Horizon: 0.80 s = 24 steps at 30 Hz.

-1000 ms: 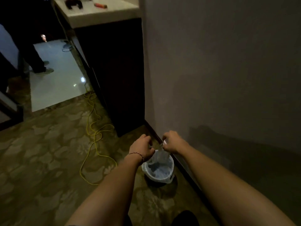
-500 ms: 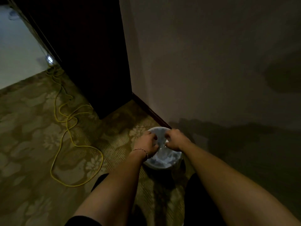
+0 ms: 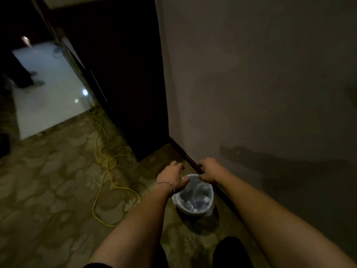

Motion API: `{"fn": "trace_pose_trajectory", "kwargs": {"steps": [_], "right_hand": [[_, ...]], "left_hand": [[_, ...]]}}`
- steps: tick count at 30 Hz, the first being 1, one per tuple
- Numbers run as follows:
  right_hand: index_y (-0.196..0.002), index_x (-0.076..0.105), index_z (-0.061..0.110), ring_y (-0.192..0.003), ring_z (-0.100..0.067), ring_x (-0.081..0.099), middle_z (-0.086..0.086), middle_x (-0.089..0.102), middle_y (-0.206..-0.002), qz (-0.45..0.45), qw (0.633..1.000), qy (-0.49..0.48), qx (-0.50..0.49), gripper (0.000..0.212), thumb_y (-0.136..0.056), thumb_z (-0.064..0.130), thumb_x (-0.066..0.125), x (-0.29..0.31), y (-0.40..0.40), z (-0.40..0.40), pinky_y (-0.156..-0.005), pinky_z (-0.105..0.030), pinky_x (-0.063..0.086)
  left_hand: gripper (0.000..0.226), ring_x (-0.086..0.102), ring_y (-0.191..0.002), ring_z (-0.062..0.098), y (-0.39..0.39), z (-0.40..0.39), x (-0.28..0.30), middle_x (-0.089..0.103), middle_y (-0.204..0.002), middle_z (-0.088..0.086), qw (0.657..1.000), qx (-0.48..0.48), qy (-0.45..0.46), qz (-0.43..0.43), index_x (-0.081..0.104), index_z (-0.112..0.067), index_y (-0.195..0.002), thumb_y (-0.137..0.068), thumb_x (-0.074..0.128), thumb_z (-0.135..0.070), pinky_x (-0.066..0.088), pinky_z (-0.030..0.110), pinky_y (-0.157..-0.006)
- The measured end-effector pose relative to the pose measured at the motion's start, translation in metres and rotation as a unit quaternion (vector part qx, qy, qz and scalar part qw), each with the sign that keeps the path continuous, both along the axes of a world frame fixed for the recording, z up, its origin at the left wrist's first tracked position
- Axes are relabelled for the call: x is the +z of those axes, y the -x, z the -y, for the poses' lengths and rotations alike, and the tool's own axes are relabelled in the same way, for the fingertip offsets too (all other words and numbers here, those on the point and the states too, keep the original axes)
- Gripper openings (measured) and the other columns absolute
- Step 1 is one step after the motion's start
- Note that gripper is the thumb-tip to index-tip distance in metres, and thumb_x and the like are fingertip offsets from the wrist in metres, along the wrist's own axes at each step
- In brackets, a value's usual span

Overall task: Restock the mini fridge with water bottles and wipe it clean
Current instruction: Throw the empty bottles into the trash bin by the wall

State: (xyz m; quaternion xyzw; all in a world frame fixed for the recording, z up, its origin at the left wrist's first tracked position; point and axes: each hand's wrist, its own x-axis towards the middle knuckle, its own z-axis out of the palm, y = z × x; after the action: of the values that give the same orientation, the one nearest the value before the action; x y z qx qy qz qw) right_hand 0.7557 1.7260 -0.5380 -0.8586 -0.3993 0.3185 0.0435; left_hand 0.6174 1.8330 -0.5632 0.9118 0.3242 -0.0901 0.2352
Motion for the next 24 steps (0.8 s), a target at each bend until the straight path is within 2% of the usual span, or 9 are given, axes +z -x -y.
{"fn": "trace_pose_trajectory", "kwargs": {"steps": [5, 8, 13, 18, 24], "right_hand": [[-0.128, 0.058, 0.014, -0.117, -0.031, 0.056, -0.012, 0.053, -0.131, 0.014, 0.999, -0.027, 0.037, 0.046, -0.086, 0.028, 0.068, 0.159, 0.014, 0.006, -0.096, -0.038, 0.049], [-0.133, 0.055, 0.012, -0.119, -0.032, 0.056, -0.013, 0.052, -0.134, 0.03, 0.997, -0.028, 0.07, 0.05, -0.088, 0.029, 0.067, 0.242, 0.023, 0.015, -0.096, -0.039, 0.05], [-0.14, 0.049, 0.016, -0.121, -0.028, 0.055, -0.009, 0.05, -0.14, 0.074, 0.991, -0.054, 0.093, 0.057, -0.088, 0.03, 0.068, 0.346, 0.038, 0.022, -0.093, -0.036, 0.051], [-0.141, 0.048, 0.017, -0.121, -0.026, 0.055, -0.008, 0.049, -0.141, 0.117, 0.984, -0.1, 0.093, 0.056, -0.089, 0.027, 0.068, 0.401, 0.069, 0.027, -0.094, -0.035, 0.052], [-0.143, 0.046, 0.02, -0.123, -0.026, 0.054, -0.007, 0.046, -0.144, 0.128, 0.985, -0.106, 0.053, 0.06, -0.088, 0.031, 0.069, 0.403, 0.139, 0.07, -0.096, -0.035, 0.05]], "left_hand": [[0.046, 0.056, -0.109, 0.022, 0.017, 0.009, 0.156, 0.051, -0.12, -0.001, 0.999, 0.031, -0.036, 0.014, 0.055, -0.025, -0.122, -0.087, 0.055, -0.054, 0.052, 0.04, -0.088], [0.048, 0.055, -0.114, 0.022, 0.028, 0.017, 0.236, 0.051, -0.125, 0.0, 0.998, 0.037, -0.055, 0.017, 0.055, -0.025, -0.127, -0.089, 0.055, -0.055, 0.051, 0.042, -0.093], [0.049, 0.055, -0.109, 0.019, 0.048, 0.03, 0.339, 0.051, -0.126, -0.001, 0.993, 0.064, -0.092, 0.037, 0.055, -0.024, -0.127, -0.09, 0.054, -0.056, 0.052, 0.039, -0.089], [0.047, 0.056, -0.101, 0.018, 0.077, 0.05, 0.394, 0.052, -0.121, -0.002, 0.986, 0.081, -0.115, 0.092, 0.056, -0.025, -0.124, -0.089, 0.054, -0.056, 0.052, 0.038, -0.085], [0.048, 0.055, -0.105, 0.022, 0.138, 0.082, 0.404, 0.051, -0.123, 0.0, 0.987, 0.041, -0.13, 0.089, 0.055, -0.023, -0.126, -0.09, 0.053, -0.056, 0.052, 0.04, -0.087]]}}
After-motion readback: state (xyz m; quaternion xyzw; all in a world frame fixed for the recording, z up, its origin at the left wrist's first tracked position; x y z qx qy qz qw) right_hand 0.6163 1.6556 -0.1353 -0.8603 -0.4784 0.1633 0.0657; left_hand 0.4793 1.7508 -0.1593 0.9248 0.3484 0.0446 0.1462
